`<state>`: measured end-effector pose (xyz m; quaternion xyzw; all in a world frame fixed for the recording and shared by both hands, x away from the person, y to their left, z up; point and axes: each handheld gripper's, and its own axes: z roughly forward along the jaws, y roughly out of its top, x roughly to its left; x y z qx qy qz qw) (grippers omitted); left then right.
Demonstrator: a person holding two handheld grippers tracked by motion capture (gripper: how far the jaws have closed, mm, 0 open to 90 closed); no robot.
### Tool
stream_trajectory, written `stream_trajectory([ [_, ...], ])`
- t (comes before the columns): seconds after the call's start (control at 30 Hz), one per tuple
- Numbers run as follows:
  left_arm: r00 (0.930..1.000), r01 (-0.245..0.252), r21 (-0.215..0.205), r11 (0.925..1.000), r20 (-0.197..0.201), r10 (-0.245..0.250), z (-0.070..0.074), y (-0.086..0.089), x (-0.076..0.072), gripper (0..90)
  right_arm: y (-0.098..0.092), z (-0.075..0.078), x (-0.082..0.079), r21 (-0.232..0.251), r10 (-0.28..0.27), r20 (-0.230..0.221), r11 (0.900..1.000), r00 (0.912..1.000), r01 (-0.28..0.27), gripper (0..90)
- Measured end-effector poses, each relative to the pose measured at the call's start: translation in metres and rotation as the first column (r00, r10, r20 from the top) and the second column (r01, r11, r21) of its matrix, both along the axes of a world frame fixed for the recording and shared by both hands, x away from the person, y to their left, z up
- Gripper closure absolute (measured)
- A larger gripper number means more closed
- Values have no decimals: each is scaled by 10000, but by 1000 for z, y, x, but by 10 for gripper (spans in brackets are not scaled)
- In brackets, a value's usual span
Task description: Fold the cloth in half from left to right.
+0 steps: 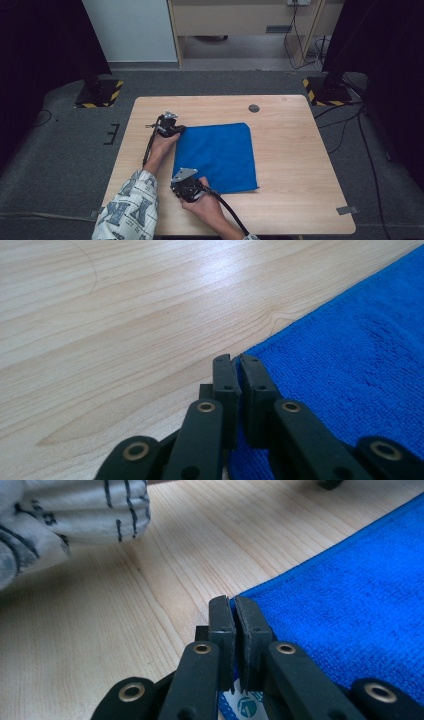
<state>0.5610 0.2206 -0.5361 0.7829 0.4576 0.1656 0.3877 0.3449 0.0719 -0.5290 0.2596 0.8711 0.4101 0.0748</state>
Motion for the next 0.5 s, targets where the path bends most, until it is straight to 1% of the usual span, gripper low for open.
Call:
stream_trajectory([
  [0.07,10000,-47,-10,10000,-59,47,1,0,-1,874,-1,2,0,21,8,19,10000,10000,-8,871],
  [0.13,10000,-60,16,10000,36,60,5,-1,-2,875,-1,3,-1,47,-41,46,10000,10000,41,871],
  [0.17,9999,-84,2,10000,95,84,8,-1,-3,875,-2,5,-1,53,-50,129,10000,9999,49,871],
  [0.23,9997,-113,-84,9999,232,115,15,-3,-5,875,-3,6,-1,82,-71,124,9999,9999,70,871],
  [0.37,9993,-102,-204,9997,365,109,27,-6,-9,875,-6,11,-3,322,-222,208,9992,9995,215,872],
  [0.4,9992,-96,-213,9997,398,104,30,-6,-11,875,-7,15,-5,433,-270,275,9987,9993,258,872],
  [0.43,9990,-97,-220,9997,434,106,33,-7,-12,875,-7,15,-5,433,-270,275,9987,9993,258,872],
  [0.5,9986,17,-166,9999,521,-8,38,-10,-15,876,-9,22,-8,503,-271,404,9984,9988,250,873],
])
